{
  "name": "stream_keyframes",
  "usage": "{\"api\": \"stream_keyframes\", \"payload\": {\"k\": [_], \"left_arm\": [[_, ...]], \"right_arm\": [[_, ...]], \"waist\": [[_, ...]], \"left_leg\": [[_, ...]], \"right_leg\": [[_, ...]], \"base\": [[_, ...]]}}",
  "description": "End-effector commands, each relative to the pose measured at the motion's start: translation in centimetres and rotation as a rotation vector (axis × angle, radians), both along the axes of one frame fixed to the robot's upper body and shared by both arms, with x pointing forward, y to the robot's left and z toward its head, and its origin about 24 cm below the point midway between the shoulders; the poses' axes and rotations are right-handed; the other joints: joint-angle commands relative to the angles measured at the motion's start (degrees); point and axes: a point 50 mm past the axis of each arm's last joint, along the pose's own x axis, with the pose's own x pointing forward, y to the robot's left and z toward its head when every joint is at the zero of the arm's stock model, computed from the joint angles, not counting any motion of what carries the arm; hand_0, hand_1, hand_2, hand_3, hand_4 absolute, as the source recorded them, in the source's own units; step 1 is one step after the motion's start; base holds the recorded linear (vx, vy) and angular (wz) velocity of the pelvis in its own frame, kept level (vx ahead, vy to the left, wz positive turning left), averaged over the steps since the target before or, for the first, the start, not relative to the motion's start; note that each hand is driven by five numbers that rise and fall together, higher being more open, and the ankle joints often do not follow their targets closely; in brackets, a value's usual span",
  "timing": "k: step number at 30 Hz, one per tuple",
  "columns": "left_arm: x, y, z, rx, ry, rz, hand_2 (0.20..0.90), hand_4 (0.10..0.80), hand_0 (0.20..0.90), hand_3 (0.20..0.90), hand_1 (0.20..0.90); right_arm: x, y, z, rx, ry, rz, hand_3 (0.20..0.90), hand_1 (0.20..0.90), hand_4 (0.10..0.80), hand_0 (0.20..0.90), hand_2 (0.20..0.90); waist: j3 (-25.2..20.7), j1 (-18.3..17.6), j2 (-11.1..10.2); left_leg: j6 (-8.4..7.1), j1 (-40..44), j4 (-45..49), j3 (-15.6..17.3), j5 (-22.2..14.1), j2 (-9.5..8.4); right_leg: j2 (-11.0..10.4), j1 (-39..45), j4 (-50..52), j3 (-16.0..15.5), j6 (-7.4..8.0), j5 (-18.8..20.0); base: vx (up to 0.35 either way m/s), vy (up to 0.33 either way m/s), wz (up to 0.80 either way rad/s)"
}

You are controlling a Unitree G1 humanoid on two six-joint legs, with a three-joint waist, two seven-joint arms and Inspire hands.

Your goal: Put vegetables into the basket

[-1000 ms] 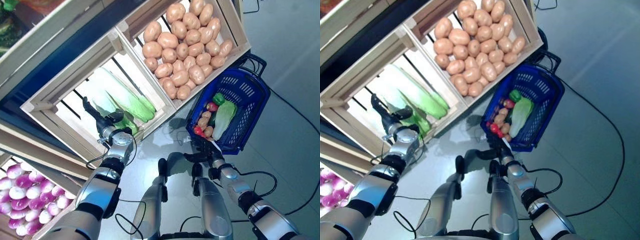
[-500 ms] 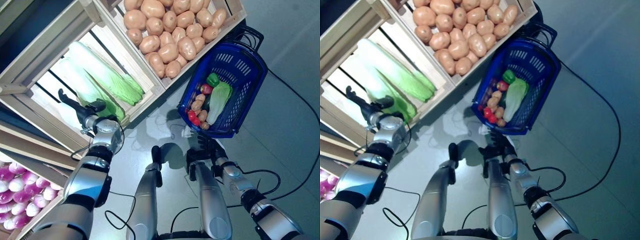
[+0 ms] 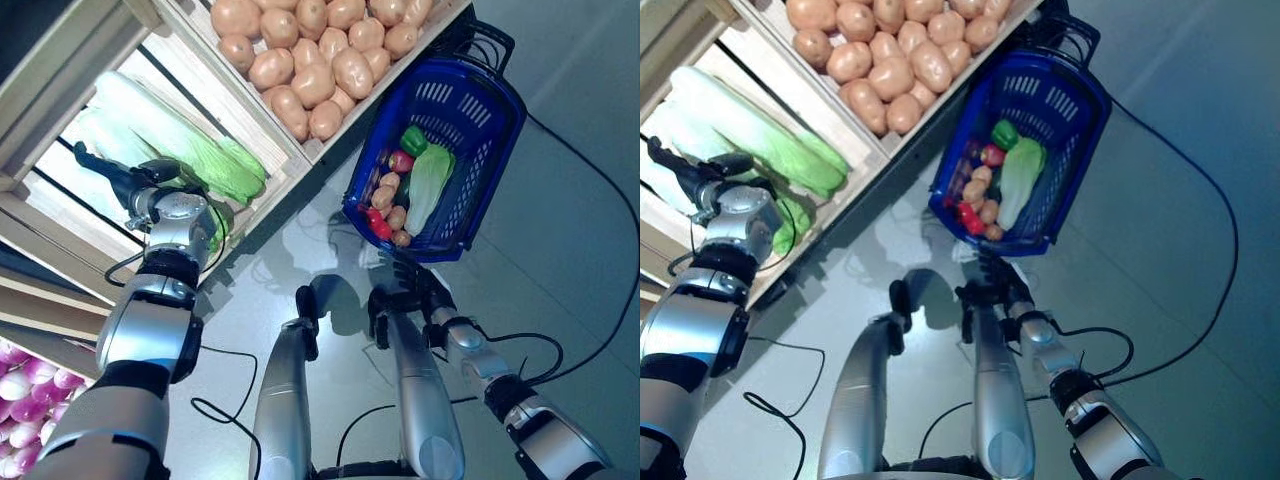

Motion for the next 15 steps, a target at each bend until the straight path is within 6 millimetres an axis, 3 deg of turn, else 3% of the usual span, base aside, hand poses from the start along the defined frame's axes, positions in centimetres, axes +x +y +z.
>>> {"api": "stream_keyframes", "payload": {"k": [1,9,15], "left_arm": [[-0.8,2.9,4.2,0.051,-0.114,0.067,0.9,0.8,0.9,0.9,0.9],[-1.6,5.1,6.2,0.023,-0.143,0.12,0.9,0.8,0.9,0.9,0.9],[-2.0,5.6,8.0,0.041,-0.161,0.15,0.9,0.8,0.9,0.9,0.9]], "right_arm": [[-0.3,1.1,1.3,0.049,-0.106,0.012,0.9,0.9,0.8,0.9,0.9],[-0.7,-0.7,1.4,0.028,-0.117,-0.021,0.9,0.9,0.8,0.9,0.9],[-1.0,-1.6,1.5,0.017,-0.132,-0.03,0.9,0.9,0.8,0.9,0.9]], "waist": [[-0.24,-0.24,-0.62],[-0.24,-1.31,-0.64],[-0.24,-1.69,-0.74]], "left_leg": [[3.02,2.96,4.44,4.16,-9.16,-1.28],[3.54,-0.34,7.08,4.72,-9.75,-0.49],[3.99,-2.52,8.3,5.15,-10.11,-0.15]], "right_leg": [[2.0,1.99,-2.26,2.19,-2.09,0.19],[2.64,-1.6,-0.19,3.04,-2.17,0.35],[2.78,-3.96,0.71,3.28,-1.98,0.63]], "base": [[0.0,0.0,0.0],[0.004,0.058,-0.04],[-0.007,0.076,-0.03]]}}
